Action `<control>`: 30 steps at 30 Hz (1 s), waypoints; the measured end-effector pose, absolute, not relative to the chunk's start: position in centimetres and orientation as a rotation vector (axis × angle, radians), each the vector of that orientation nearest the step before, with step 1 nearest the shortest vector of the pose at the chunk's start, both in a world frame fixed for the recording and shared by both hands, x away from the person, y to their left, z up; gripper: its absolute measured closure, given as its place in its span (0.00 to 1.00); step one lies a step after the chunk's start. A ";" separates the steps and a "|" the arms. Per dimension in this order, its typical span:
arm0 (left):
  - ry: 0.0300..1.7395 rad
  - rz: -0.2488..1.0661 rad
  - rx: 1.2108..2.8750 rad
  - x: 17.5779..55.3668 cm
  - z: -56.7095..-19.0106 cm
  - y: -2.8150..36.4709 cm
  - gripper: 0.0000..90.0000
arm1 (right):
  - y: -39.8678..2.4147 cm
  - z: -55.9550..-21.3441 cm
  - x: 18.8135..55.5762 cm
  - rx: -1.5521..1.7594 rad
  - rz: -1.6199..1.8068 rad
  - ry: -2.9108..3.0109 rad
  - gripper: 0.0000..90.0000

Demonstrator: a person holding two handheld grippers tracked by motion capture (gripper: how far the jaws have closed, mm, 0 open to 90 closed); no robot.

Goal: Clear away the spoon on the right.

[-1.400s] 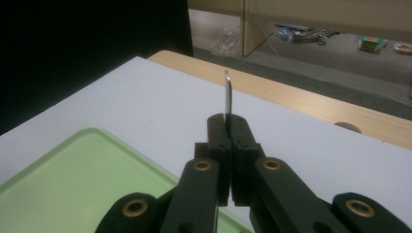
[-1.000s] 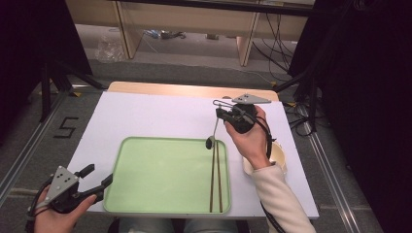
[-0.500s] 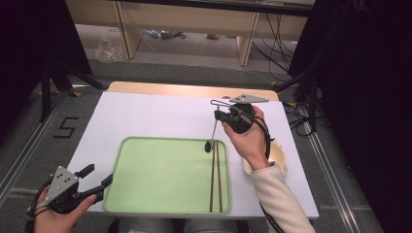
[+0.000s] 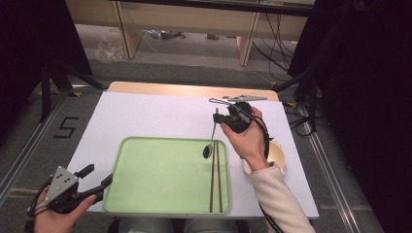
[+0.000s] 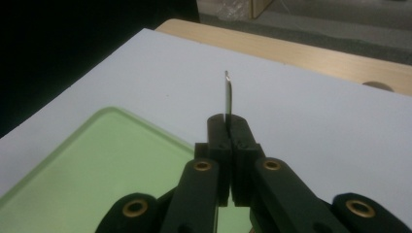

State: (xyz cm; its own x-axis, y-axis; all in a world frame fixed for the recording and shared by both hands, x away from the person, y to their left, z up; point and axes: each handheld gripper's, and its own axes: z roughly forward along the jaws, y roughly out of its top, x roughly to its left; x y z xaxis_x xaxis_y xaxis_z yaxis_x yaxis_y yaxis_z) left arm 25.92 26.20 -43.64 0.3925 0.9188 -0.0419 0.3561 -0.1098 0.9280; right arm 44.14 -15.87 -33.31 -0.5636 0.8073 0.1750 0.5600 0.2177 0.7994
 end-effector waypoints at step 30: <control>1.139 0.719 1.670 25.9 -43.6 26.2 0.34 | -14.4 -33.7 44.2 1.516 1.108 2.396 1.00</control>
State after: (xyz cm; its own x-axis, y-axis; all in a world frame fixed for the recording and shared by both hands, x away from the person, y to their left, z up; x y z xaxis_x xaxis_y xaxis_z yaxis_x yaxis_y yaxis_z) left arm 25.89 26.23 -43.65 0.3916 0.9191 -0.0430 0.3568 -0.1086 0.9278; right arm 44.20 -14.41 -33.74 -0.5003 0.8175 0.2853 0.7467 0.2405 0.6202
